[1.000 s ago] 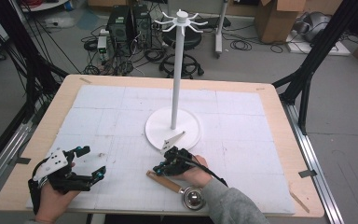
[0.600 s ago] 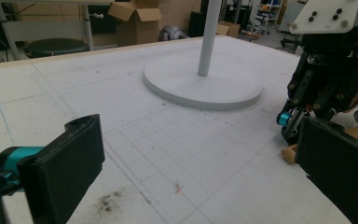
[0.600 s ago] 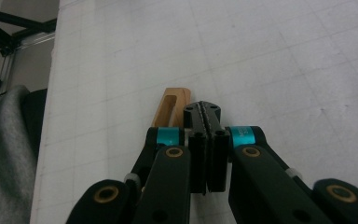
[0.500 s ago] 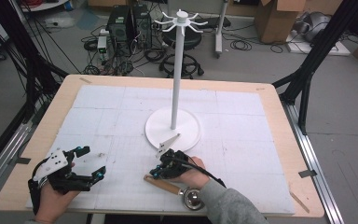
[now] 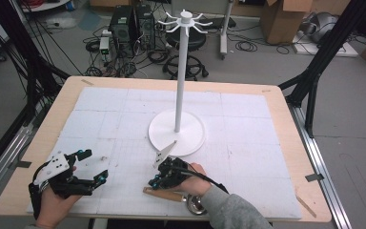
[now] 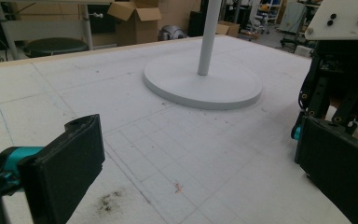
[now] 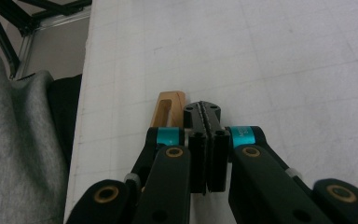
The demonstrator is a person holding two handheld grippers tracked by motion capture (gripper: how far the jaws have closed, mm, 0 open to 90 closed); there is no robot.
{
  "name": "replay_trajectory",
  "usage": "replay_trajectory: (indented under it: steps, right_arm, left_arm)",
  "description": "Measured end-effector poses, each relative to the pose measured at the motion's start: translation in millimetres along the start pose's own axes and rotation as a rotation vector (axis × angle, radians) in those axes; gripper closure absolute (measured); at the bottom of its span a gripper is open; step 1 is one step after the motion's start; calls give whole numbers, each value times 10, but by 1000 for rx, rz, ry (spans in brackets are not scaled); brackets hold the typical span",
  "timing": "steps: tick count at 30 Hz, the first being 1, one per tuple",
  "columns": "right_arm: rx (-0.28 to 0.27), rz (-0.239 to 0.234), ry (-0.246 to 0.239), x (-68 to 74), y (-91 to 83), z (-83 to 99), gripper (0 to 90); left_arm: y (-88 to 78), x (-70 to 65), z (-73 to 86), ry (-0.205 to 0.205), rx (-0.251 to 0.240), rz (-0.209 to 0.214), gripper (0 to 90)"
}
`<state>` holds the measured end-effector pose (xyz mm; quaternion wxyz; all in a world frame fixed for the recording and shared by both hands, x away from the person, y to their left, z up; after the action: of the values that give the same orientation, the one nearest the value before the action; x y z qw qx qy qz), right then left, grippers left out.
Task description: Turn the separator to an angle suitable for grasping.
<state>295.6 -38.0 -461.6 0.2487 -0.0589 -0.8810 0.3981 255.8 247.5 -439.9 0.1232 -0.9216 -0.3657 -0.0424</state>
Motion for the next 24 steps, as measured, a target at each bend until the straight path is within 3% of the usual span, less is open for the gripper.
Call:
replay_trajectory:
  steps: [6,10,14,19,21,24]
  right_arm:
    - [1,13,-29,27,-3,-1,900]
    - [-59,42,-48,72,-109,-18,869]
    - [-123,46,-55,143,-250,-27,746]
    - [-148,79,-53,192,-356,-1,501]
    - [-147,83,-17,196,-389,10,392]
    - [-130,112,-11,209,-428,56,297]
  left_arm:
    - [17,-3,-3,-2,-3,6,18]
    - [30,7,1,-4,-2,6,18]
    - [54,8,-4,-10,-4,8,18]
    - [104,-3,-9,-4,1,22,18]
    - [115,0,-12,1,-1,23,18]
    - [124,1,-11,-4,-1,25,18]
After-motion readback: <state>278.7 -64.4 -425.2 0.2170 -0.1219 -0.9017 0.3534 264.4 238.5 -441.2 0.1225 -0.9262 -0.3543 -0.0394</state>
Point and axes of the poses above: each handheld gripper's, and its own axes: y roughly forward along the jaws, z roughly out of its underside, x roughly to its left, the point moved 3 cm from there along y, roughly forward along the jaws, and after that the axes turned 15 degrees about y, right-handed, at the moved point
